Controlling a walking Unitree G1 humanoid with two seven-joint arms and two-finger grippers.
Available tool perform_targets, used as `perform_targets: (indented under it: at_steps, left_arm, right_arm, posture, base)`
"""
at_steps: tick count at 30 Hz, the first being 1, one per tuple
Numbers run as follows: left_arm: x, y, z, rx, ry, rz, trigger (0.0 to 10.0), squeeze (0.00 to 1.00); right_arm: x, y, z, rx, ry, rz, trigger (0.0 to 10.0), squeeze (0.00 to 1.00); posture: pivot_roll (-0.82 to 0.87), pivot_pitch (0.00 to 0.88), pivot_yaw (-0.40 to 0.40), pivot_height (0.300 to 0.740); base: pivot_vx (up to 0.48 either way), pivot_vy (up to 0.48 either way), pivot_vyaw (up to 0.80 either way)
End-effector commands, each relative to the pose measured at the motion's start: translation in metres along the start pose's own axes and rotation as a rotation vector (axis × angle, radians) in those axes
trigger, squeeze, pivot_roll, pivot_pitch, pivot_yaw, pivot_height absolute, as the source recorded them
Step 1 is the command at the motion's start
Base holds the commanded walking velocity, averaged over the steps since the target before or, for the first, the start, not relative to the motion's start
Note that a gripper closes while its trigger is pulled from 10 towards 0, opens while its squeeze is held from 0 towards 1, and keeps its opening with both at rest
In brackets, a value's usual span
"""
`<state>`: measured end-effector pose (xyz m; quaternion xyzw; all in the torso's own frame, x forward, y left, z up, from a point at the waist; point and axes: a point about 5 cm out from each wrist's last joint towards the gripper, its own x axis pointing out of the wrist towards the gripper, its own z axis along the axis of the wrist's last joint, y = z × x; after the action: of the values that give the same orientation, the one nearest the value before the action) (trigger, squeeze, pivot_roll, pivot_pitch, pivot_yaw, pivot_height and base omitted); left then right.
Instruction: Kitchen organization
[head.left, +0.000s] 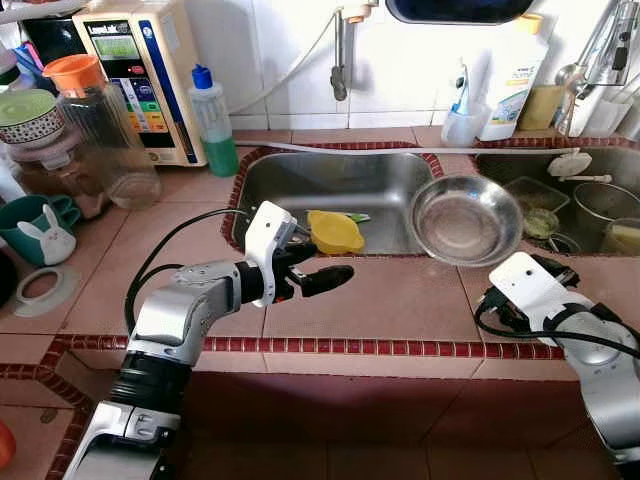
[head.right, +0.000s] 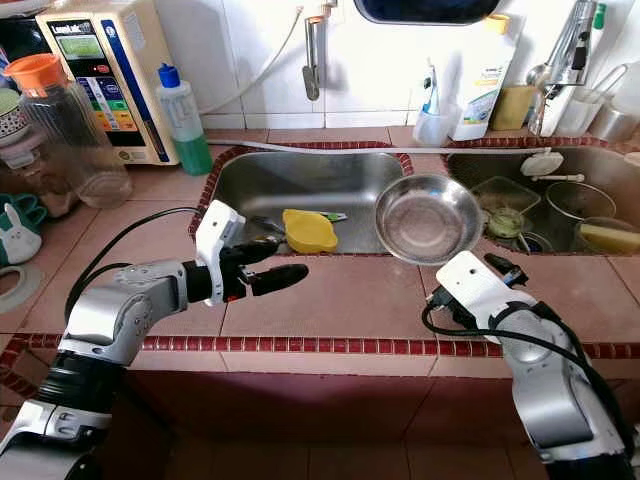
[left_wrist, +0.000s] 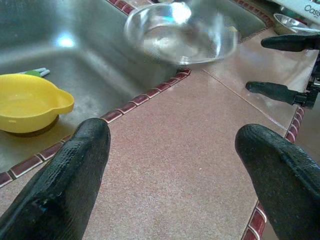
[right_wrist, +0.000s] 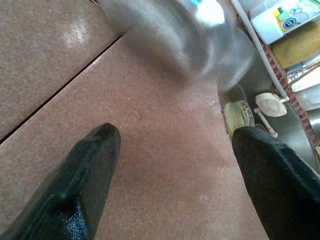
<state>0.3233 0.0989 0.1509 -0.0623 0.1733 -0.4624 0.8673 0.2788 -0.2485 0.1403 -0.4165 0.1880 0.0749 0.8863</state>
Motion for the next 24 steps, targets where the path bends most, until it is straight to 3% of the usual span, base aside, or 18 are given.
perform_targets:
  at_steps: [1,20,24]
  left_arm:
    - [-0.0018,0.0002,0.0025,0.014,0.001,0.013,10.0,0.00]
    - [-0.0005,-0.0011,0.0010,0.011,0.007,0.012,10.0,0.00]
    - [0.0010,0.0004,0.0045,0.034,-0.020,0.041,10.0,0.00]
  right_arm:
    - [0.0010,-0.0016,-0.0011,-0.003,0.004,0.000,10.0,0.00]
    - [0.0022,-0.0014,-0.0002,0.001,-0.003,-0.003,10.0,0.00]
    - [0.0028,-0.0003,0.0046,0.038,-0.027,-0.015,10.0,0.00]
  posture:
    - [0.05,0.000,0.078,0.740]
    - [0.05,0.000,0.071,0.740]
    - [0.06,0.000,0.067,0.740]
  base:
    - [0.000,0.000,0.00]
    - [0.000,0.000,0.00]
    - [0.000,0.000,0.00]
